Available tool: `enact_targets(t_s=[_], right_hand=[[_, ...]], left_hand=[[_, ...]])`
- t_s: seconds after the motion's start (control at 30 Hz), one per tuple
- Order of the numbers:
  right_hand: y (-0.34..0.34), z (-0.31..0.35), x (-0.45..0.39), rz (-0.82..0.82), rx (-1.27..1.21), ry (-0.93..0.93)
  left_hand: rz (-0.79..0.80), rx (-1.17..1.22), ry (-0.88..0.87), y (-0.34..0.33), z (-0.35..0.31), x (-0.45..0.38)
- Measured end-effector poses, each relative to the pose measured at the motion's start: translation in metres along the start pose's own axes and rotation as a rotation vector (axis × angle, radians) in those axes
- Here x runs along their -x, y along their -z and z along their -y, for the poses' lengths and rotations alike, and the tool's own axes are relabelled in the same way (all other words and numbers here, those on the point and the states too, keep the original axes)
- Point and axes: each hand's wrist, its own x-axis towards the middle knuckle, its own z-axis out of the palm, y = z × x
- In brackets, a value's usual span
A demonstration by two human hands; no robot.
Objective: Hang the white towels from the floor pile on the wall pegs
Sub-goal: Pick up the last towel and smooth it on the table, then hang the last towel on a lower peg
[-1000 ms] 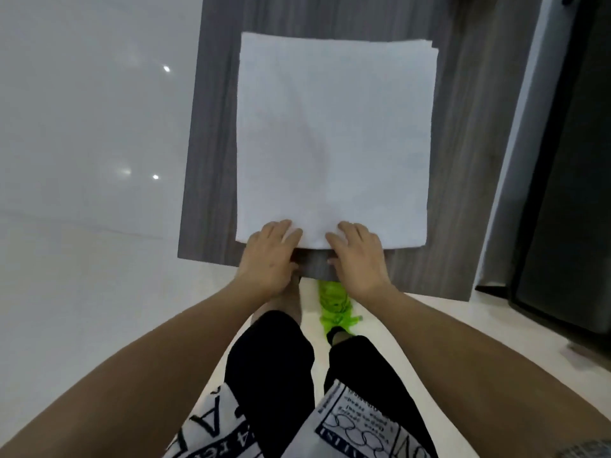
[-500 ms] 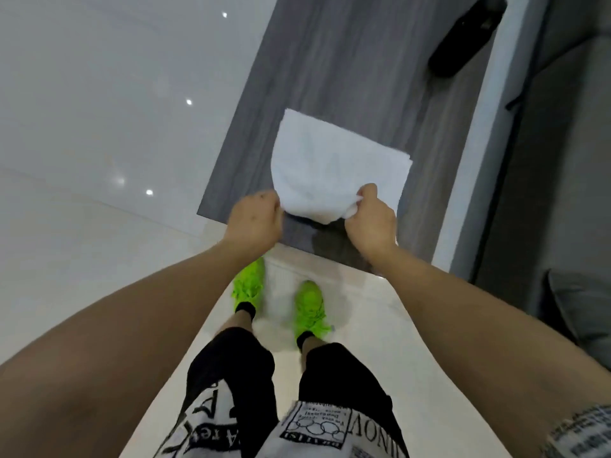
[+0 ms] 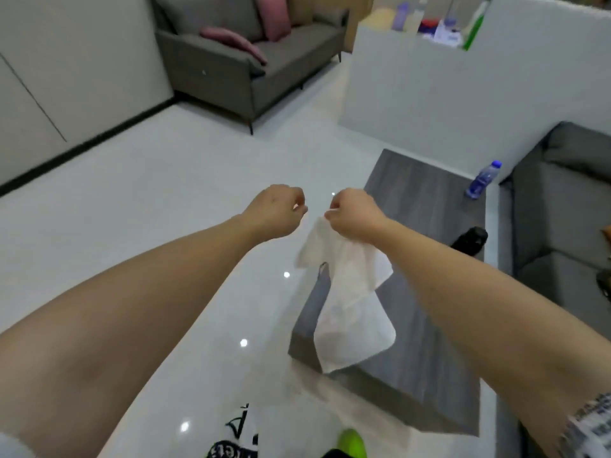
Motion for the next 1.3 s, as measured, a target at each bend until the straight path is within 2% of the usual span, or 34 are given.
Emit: enact_targets(t_s=[0.1, 0.27, 0.33, 0.47, 0.8, 1.0, 1.2, 1.3], right_hand=[[0.009, 0.107, -0.016, -0.044, 0.021, 0.112], [-0.013, 0.308, -0.031, -0.073, 0.039, 0.367], [-0.022, 0.361, -0.033, -0.064, 0.023, 0.430], [-0.073, 0.508, -0.029, 0.015, 0.007, 0.676], [-0.252, 0.854, 0.022, 0.326, -0.069, 1.201], [-0.337, 1.043, 0.076, 0.494, -0.074, 1.469], [-0.403, 1.179, 0.164, 0.679, -0.074, 1.686], [-0.434, 1.226, 0.214, 0.774, -0.057, 1.768]], left_hand=[[-0.114, -0.059, 0.033, 0.088, 0.062, 0.030], [-0.279, -0.149, 0.221, 0.223, 0.196, 0.123], [-0.333, -0.148, 0.282, 0.253, 0.231, 0.150], [-0.429, -0.173, 0.517, 0.318, 0.328, 0.239], [-0.526, -0.298, 1.069, 0.422, 0.535, 0.478], [-0.604, -0.328, 1.378, 0.490, 0.617, 0.600], [-0.757, -0.208, 1.612, 0.527, 0.664, 0.710], [-0.929, -0.024, 1.629, 0.539, 0.685, 0.762]])
